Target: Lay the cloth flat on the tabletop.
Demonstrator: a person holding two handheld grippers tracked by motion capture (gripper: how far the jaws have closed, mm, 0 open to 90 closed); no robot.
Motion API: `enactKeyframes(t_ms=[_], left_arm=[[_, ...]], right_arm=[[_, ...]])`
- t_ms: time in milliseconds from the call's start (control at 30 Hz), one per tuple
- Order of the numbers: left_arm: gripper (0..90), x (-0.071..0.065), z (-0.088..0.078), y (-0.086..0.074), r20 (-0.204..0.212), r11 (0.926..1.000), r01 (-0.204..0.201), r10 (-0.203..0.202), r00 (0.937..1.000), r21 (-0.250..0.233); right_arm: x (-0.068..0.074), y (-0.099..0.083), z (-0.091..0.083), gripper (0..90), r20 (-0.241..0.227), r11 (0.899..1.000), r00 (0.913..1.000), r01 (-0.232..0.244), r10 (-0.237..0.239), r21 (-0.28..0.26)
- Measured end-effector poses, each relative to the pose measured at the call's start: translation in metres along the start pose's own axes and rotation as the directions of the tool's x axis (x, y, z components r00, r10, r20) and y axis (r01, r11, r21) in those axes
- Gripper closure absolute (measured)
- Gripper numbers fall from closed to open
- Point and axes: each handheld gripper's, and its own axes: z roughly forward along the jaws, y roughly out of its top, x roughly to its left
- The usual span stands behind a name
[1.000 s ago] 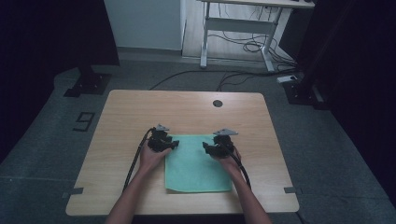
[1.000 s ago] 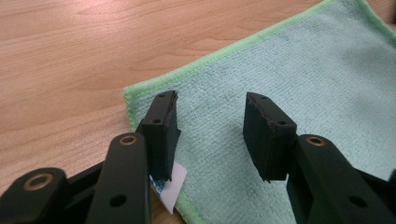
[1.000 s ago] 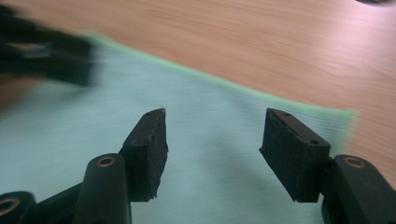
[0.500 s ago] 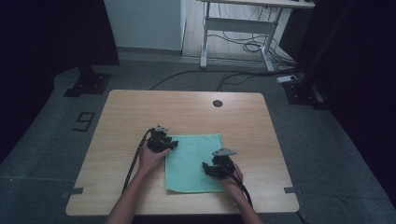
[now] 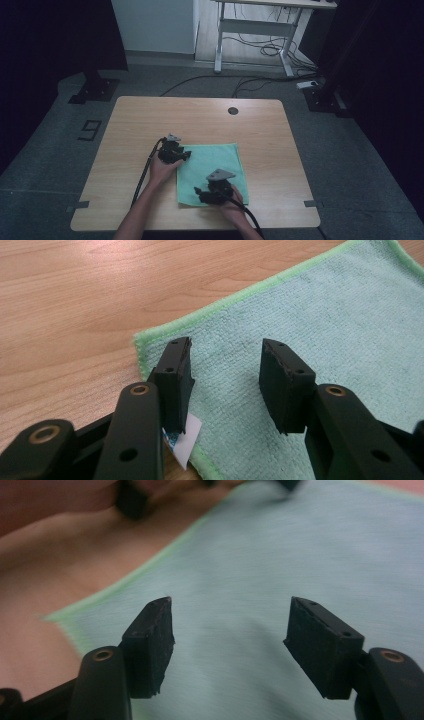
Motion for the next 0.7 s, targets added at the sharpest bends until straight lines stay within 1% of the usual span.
enactKeyframes(t_ms=[67,133,167,200,233,300,367,433,500,567,667,700], left_arm=[[56.4,0.0,0.0,0.0,0.0,1.0,-0.002,0.002,1.0,-0.001],[56.5,0.0,0.0,-0.001,0.003,1.0,-0.001,0.001,1.0,-0.003],[56.6,0.001,0.0,-0.001,0.004,1.0,-0.001,0.001,1.0,-0.004],[56.8,0.001,0.0,-0.001,0.005,1.0,0.0,0.0,1.0,-0.005],[56.8,0.001,0.0,-0.001,0.007,1.0,-0.002,0.002,1.0,-0.005],[56.9,0.002,0.0,-0.001,0.008,1.0,-0.001,0.001,1.0,-0.006],[57.1,0.002,0.0,-0.001,0.009,1.0,-0.001,0.001,1.0,-0.007],[57.3,0.002,0.0,-0.001,0.01,1.0,0.001,-0.001,1.0,-0.009],[57.5,0.002,0.0,-0.001,0.006,0.9999,0.0,0.0,1.0,-0.011],[57.5,0.002,0.001,-0.001,0.004,0.9999,-0.001,0.001,1.0,-0.014],[57.5,0.001,0.002,0.0,0.001,0.9999,-0.003,0.003,1.0,-0.014],[57.4,0.001,0.002,0.0,-0.001,0.9999,-0.005,0.005,1.0,-0.011]], right_arm=[[0.014,-0.002,0.011,33.0,-0.015,0.999,0.9993,0.033,-0.033,0.021],[0.023,-0.005,0.018,29.9,-0.016,0.997,0.9979,0.063,-0.062,0.053],[0.026,-0.007,0.018,29.6,0.002,0.995,0.9964,0.085,-0.085,0.046],[0.027,-0.008,0.017,28.8,0.012,0.995,0.9958,0.09,-0.091,0.047],[0.025,-0.01,0.014,27.4,0.013,0.995,0.9963,0.084,-0.084,0.053],[0.018,-0.015,0.006,26.4,0.033,0.996,0.9967,0.072,-0.074,0.055],[0.007,-0.025,-0.004,26.7,0.049,0.999,0.9979,0.041,-0.042,0.031],[-0.001,-0.035,-0.016,26.3,0.076,1.0,0.9969,0.016,-0.018,0.022],[-0.01,-0.043,-0.026,25.3,0.103,1.0,0.9946,-0.003,0.001,0.016],[-0.018,-0.049,-0.036,25.5,0.116,0.999,0.9924,-0.042,0.041,0.006],[-0.028,-0.057,-0.047,25.6,0.148,0.998,0.9873,-0.06,0.059,0.002],[-0.031,-0.06,-0.051,25.6,0.156,0.997,0.9852,-0.072,0.071,0.0]])
